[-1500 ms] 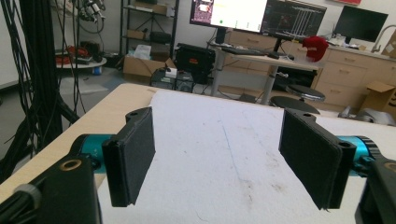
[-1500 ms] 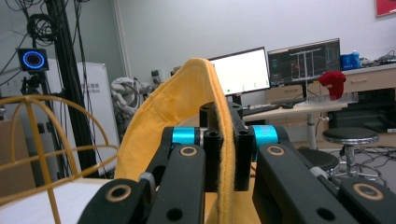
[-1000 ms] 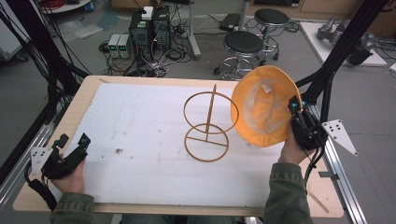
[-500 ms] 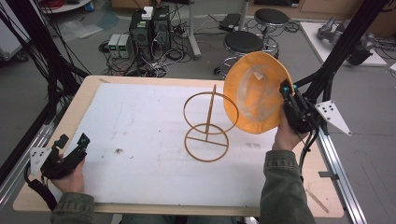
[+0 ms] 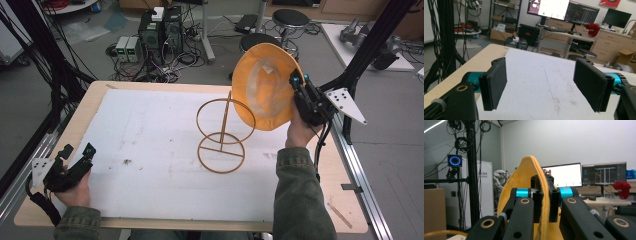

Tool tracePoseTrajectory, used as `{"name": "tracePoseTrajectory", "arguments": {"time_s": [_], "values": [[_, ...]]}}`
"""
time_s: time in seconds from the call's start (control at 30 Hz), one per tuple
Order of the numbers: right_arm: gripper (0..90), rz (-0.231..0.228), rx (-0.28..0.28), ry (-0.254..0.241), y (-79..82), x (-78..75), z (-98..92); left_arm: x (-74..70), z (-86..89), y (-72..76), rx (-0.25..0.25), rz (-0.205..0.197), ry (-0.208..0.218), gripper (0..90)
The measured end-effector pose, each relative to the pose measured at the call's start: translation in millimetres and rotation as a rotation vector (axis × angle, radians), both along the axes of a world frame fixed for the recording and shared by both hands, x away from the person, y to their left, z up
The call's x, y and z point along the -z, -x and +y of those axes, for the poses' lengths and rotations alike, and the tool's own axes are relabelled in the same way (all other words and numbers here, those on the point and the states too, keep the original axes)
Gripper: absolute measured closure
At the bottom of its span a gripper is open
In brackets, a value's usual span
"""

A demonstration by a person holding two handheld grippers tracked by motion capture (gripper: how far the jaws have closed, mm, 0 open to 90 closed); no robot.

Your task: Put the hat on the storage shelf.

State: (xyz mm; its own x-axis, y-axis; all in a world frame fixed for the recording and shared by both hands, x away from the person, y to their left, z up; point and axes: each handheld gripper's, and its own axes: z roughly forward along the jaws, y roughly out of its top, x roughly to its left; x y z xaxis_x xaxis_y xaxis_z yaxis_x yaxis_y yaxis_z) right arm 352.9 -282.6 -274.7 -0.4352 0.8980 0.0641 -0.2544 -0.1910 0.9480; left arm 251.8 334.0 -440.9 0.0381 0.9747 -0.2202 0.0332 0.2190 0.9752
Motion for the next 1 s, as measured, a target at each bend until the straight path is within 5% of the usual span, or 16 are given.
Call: {"name": "tracePoseTrajectory", "arguments": {"time_s": [0.37,1.0], "values": [[86.4,-0.034,-0.046,0.047,-4.2,-19.9,21.8,0.1,2.2,0.6,-0.004,-0.001,0.004,27.0],[86.2,-0.063,-0.273,0.034,18.0,-30.1,50.8,0.1,2.3,-0.3,-0.006,0.003,0.013,27.3]]}}
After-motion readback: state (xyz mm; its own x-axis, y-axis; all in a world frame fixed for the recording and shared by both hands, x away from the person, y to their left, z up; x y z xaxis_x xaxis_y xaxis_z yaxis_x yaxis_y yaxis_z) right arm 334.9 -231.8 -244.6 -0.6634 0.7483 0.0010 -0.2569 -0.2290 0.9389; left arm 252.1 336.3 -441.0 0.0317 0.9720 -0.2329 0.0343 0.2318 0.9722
